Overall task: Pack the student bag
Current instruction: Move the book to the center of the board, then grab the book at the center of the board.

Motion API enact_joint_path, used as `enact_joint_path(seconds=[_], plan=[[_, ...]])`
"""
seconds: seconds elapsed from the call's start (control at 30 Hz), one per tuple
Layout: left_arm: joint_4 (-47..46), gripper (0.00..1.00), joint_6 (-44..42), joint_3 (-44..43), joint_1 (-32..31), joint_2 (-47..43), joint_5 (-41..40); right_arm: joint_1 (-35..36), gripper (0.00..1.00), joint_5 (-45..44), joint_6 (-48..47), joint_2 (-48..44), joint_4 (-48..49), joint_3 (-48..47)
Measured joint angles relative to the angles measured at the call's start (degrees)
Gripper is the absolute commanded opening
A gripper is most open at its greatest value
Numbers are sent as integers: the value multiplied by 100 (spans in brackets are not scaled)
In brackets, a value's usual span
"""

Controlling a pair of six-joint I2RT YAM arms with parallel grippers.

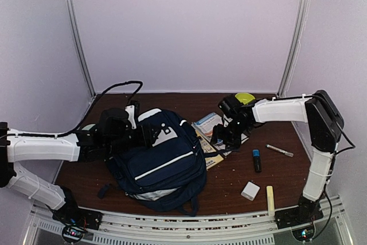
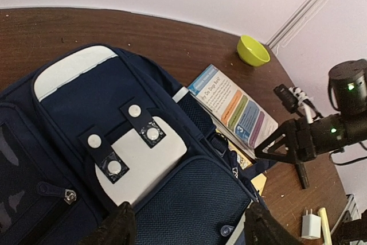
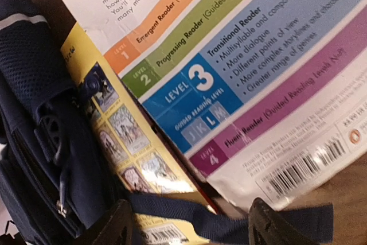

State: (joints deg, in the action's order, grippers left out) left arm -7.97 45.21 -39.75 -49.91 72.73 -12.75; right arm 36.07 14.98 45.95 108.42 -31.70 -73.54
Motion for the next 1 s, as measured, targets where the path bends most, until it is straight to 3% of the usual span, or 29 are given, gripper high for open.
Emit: enact_joint_path(seconds=[0.1, 0.33, 0.5, 0.67, 1.0], plan=[[212, 66, -195, -540, 0, 439, 129, 7, 77, -271, -481, -350, -509, -157], [223, 62, 162, -2328, -50, 2155, 619, -562, 74, -848, -1329, -822, -892, -699], [531, 62, 1054, -3779, -181, 3639, 866, -1471, 72, -754, -1628, -341, -876, -737], [811, 62, 1867, -4885, -402, 4850, 1182, -1915, 72, -420, -1818, 485, -859, -1021], [2197, 64, 2809, -6181, -525, 5882, 1403, -2299, 72, 186, -1923, 1137, -778, -1414]])
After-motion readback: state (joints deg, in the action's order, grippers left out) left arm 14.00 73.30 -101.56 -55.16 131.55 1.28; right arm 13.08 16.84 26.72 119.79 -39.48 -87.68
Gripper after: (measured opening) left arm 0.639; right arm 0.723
